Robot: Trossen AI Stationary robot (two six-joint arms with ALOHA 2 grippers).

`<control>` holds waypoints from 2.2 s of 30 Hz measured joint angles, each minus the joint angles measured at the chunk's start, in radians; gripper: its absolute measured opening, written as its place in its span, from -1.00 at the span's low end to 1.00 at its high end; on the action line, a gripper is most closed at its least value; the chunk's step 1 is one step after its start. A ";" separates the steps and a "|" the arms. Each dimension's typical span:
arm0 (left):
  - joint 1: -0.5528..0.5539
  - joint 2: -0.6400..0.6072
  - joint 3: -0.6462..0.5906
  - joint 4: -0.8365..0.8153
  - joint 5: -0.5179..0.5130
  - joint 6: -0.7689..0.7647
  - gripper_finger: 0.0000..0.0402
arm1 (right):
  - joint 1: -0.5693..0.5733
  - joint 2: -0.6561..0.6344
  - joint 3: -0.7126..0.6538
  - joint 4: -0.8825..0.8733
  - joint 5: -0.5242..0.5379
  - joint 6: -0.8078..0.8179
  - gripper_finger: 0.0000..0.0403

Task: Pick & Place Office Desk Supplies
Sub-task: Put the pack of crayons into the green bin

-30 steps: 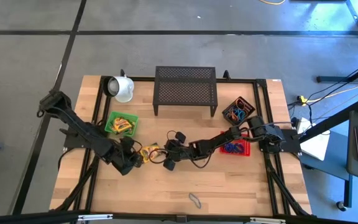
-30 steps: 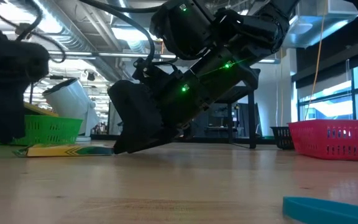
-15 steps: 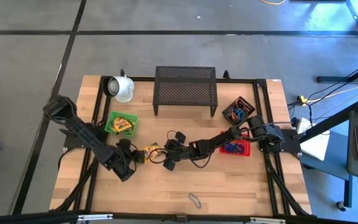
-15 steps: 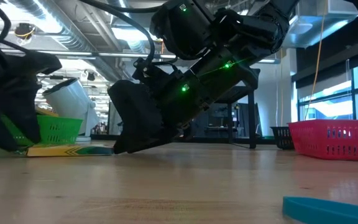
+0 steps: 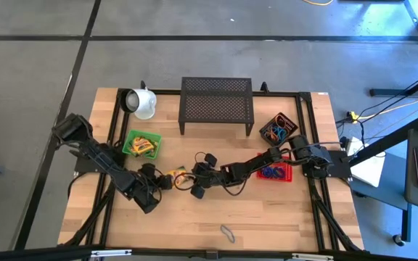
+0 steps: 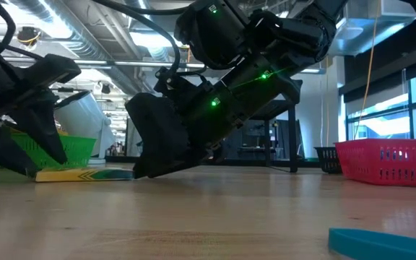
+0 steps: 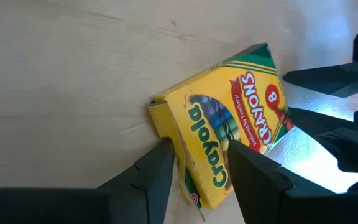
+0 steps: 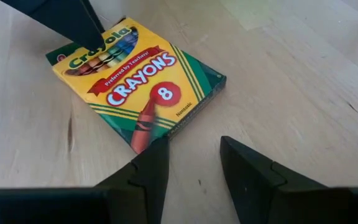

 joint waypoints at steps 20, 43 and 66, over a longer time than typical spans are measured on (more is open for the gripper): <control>0.012 0.000 -0.001 -0.032 0.051 0.072 -0.81 | 0.000 0.000 0.000 0.003 -0.001 0.002 -0.26; -0.020 -0.285 -0.004 -0.168 -0.072 0.274 -0.99 | 0.000 0.000 0.000 0.003 -0.003 0.002 -0.26; -0.018 -0.639 -0.001 -0.331 -0.421 0.519 -0.99 | 0.000 0.000 0.000 0.003 -0.003 0.001 -0.26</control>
